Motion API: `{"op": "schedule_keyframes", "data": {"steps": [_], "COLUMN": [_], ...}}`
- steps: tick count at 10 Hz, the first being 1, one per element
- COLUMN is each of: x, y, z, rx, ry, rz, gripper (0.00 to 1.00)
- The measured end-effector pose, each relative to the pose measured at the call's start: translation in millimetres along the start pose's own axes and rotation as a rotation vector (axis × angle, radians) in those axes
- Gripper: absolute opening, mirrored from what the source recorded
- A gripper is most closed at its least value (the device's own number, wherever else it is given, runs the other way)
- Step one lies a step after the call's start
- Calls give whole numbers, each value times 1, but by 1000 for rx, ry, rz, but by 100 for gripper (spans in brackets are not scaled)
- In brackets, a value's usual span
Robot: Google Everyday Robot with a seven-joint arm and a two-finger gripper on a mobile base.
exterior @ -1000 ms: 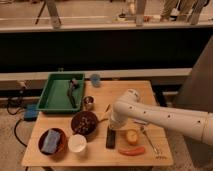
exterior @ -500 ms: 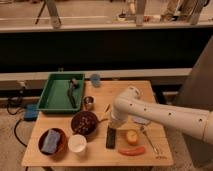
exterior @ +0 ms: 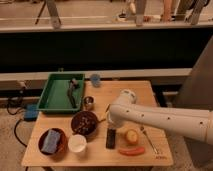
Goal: Place eraser in table surface
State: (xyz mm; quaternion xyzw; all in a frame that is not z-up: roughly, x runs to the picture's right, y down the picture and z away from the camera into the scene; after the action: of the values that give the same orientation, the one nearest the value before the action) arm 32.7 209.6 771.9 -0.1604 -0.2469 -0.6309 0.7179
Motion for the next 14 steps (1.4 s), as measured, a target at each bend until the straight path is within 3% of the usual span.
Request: {"op": "schedule_keyframes", "data": {"steps": [2,3,8,14], "x": [-2,-2,-2,5], "y": [-3,-5,-5,4], "z": [8,12,14,32], "rx": [-26,-35,-108,-123], "ry": [-11,-21,-65,-110], "rz": [-33,-42,-34,8], "gripper": [77,80,80,80]}}
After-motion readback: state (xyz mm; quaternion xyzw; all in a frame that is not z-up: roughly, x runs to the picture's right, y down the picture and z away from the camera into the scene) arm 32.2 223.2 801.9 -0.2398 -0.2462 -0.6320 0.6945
